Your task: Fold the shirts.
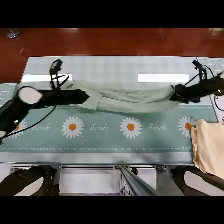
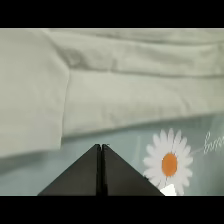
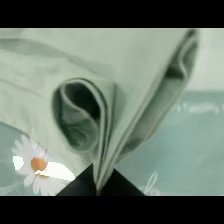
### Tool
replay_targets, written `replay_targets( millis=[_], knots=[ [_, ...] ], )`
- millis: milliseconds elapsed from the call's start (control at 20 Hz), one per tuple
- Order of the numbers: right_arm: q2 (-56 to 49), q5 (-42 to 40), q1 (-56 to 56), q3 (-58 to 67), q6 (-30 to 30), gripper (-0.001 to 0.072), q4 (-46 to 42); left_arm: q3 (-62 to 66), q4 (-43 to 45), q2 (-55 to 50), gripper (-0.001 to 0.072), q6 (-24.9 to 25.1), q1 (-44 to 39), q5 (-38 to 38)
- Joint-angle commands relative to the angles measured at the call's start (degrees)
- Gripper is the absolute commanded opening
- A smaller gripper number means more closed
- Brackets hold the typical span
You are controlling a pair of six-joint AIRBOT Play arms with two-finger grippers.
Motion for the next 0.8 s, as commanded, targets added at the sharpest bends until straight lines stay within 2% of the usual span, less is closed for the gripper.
replay_targets(
  millis=[0, 100, 350, 600, 750],
  knots=[
    [17.1, -1.4, 0.0, -9.7, 3.0, 0.002, -1.3, 8.8, 6.2, -11.0, 0.0019, -7.0, -12.2, 6.4],
    [23.7, -0.6, 0.0, -11.0, 4.9, 0.002, -1.3, 18.2, 6.1, -21.5, 0.0019, -7.4, -15.6, 0.3],
    [31.0, 2.9, 0.0, -11.0, 5.7, 0.002, 2.7, 41.2, 6.1, -42.9, 0.002, -14.1, -23.2, -13.2],
    [31.6, 0.6, 3.1, -10.9, 5.7, 0.002, 9.0, 50.0, -1.4, -51.3, 0.002, -14.5, -32.0, -13.9],
    [31.6, -2.9, 7.5, -10.9, 7.8, 0.002, 8.8, 52.3, -2.6, -52.0, 0.0021, -13.7, -31.8, -17.4]
  ],
)
